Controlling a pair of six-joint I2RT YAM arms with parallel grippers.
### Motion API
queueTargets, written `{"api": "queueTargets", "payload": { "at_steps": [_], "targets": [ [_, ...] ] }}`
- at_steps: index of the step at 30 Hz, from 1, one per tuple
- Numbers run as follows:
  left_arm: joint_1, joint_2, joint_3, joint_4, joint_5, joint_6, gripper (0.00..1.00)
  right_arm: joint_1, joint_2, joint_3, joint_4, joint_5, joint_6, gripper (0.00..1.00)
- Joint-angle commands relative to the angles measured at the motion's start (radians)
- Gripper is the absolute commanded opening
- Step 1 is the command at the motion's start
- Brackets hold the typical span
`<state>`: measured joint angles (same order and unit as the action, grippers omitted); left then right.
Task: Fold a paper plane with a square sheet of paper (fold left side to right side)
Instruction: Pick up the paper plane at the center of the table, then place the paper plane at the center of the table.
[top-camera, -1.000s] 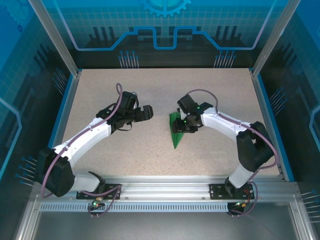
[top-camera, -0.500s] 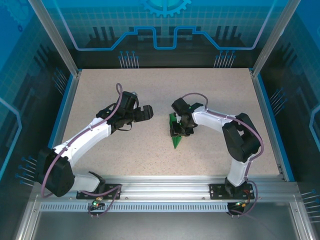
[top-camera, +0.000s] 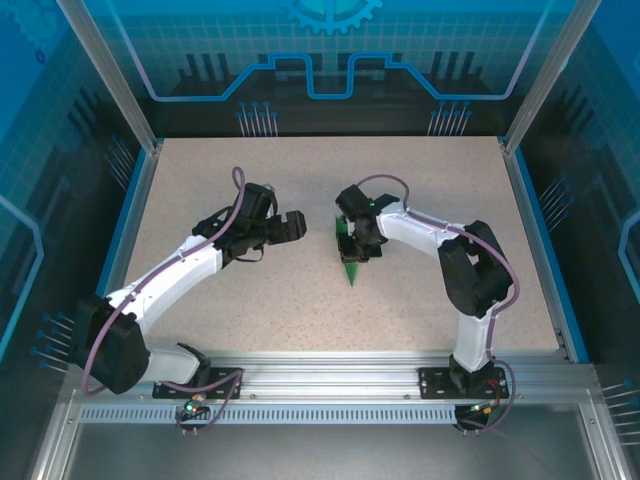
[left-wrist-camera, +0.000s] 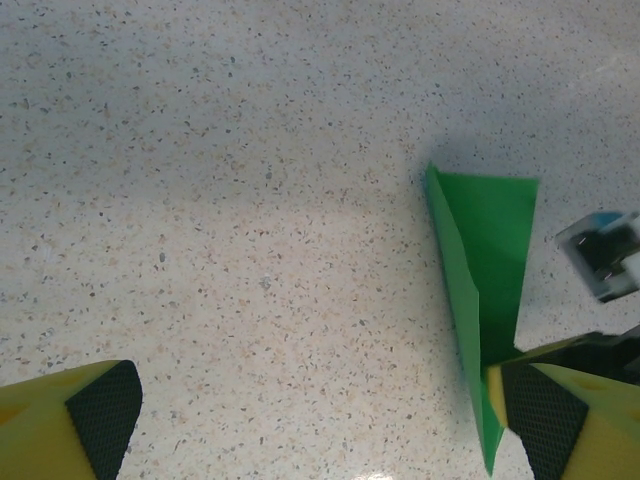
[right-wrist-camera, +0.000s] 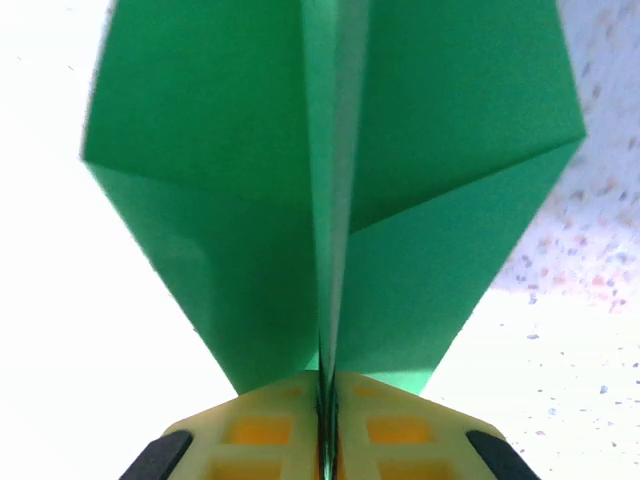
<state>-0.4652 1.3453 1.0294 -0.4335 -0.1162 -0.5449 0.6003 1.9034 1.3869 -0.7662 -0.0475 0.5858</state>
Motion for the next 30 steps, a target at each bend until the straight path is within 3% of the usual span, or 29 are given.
{"api": "queueTargets", "payload": {
  "at_steps": [1, 11, 30],
  "targets": [
    [0.011, -0.027, -0.002, -0.026, -0.017, 0.026, 0.99, -0.032, 0.060, 0.113, -0.104, 0.042, -0.035, 0.11],
    [0.013, -0.029, -0.002, -0.043, -0.005, 0.028, 0.99, -0.123, 0.271, 0.398, -0.218, 0.074, -0.043, 0.10],
    [0.012, -0.001, 0.018, -0.054, 0.012, 0.026, 0.99, -0.132, 0.315, 0.400, -0.207, 0.083, -0.049, 0.15]
  ]
}}
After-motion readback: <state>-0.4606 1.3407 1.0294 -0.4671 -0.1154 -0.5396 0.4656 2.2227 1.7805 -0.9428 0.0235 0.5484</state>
